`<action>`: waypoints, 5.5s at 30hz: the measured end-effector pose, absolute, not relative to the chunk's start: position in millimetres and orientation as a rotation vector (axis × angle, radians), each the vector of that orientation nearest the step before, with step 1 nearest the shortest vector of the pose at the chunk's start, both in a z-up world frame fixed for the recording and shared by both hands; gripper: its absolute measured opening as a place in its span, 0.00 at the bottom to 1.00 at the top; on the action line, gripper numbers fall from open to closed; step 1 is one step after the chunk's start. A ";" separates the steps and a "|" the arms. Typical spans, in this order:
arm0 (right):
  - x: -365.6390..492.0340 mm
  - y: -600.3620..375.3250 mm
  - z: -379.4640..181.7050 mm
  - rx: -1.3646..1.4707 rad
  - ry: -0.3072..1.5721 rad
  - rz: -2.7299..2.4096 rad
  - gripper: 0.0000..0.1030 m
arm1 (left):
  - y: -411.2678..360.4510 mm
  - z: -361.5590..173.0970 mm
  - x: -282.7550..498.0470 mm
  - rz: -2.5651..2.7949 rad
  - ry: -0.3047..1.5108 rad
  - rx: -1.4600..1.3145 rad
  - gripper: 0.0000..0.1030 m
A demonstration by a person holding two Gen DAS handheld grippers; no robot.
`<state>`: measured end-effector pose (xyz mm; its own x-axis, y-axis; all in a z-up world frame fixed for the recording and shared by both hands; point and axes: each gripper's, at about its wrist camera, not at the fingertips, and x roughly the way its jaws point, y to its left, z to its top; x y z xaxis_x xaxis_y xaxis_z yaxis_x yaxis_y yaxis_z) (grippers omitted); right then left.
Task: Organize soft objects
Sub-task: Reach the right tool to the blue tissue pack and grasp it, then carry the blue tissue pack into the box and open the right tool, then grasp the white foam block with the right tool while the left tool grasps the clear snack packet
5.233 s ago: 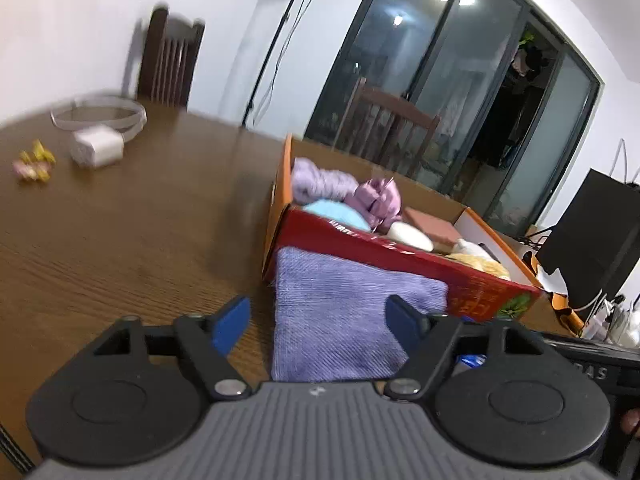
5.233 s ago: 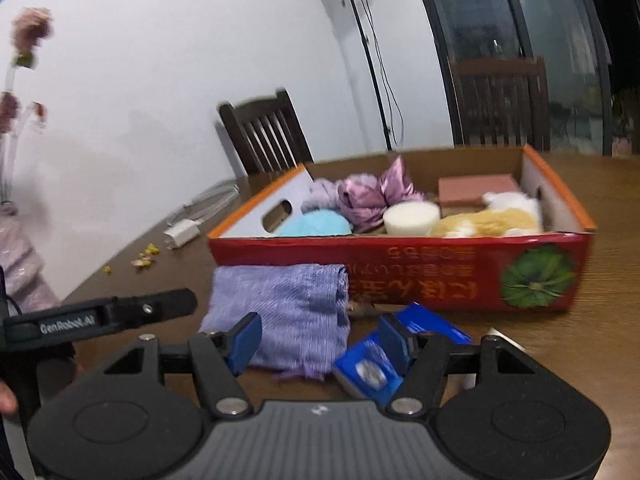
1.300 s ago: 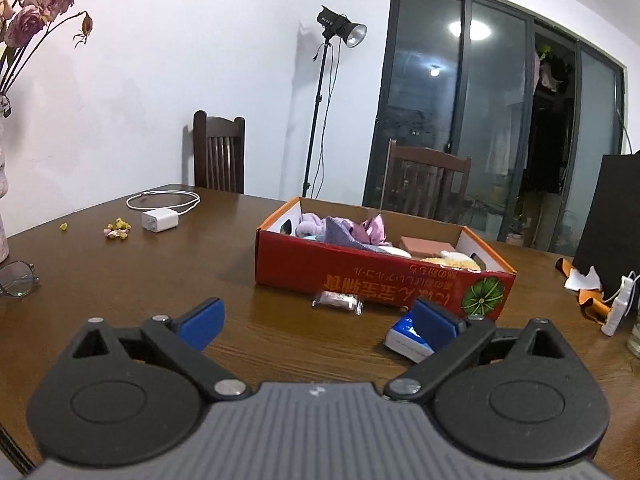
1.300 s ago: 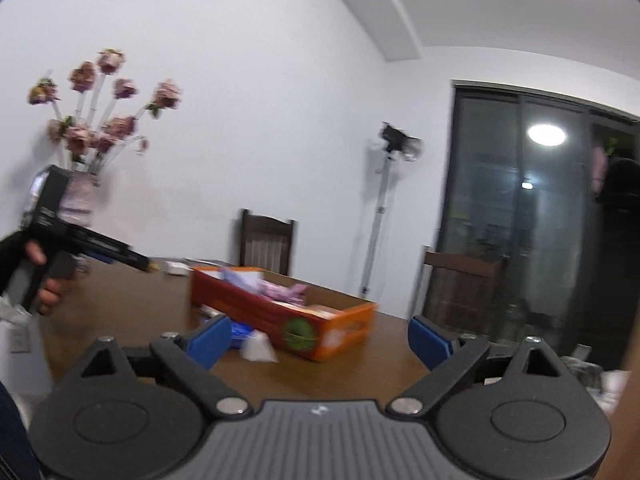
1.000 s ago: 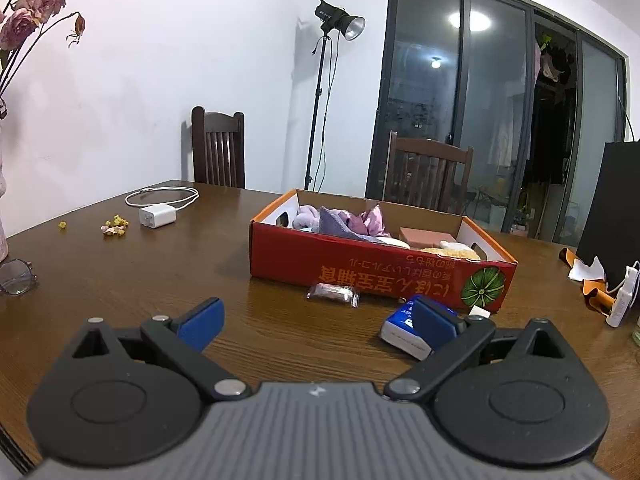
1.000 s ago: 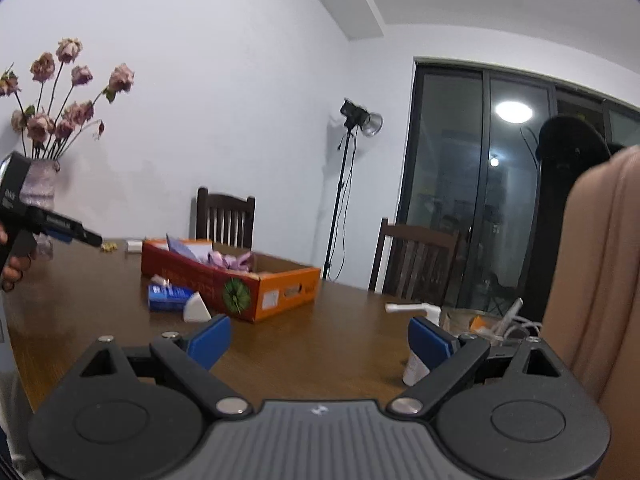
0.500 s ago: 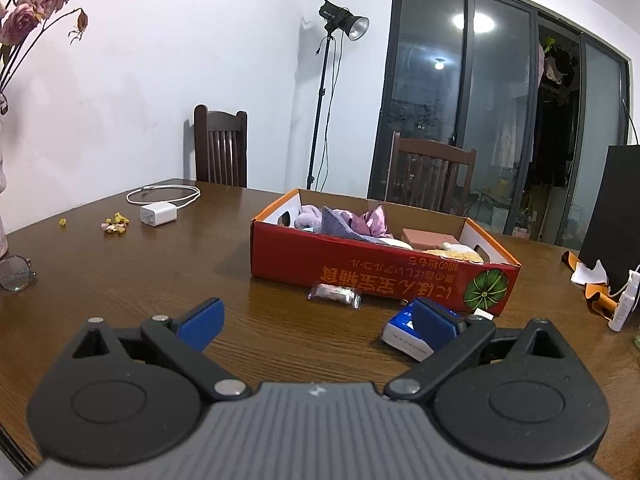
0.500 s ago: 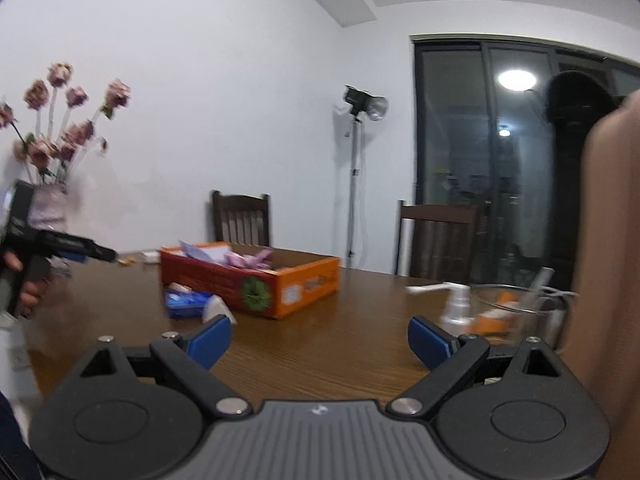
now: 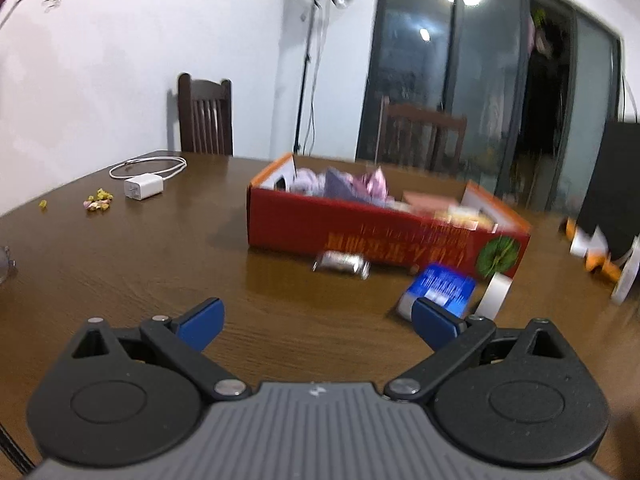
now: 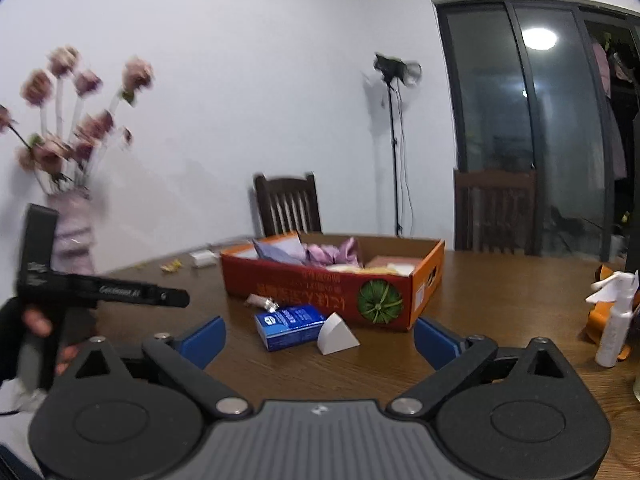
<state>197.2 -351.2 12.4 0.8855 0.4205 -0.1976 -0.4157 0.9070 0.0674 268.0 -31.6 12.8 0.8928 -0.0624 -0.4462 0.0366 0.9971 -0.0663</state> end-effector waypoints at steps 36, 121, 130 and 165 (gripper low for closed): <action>326.0 -236.2 -0.3 0.133 0.663 0.501 0.28 | 10.4 -23.3 315.4 -0.441 0.705 -0.512 0.25; 256.5 -274.0 100.4 -0.030 0.293 0.260 0.72 | 26.7 100.4 265.1 -0.210 0.318 -0.038 0.87; 249.6 -269.5 22.0 0.070 0.457 0.253 0.71 | -3.2 43.8 273.3 -0.200 0.471 0.016 0.87; 373.6 -268.9 -7.9 0.263 0.501 0.364 0.19 | -49.9 -14.4 426.6 -0.205 0.645 -0.038 0.43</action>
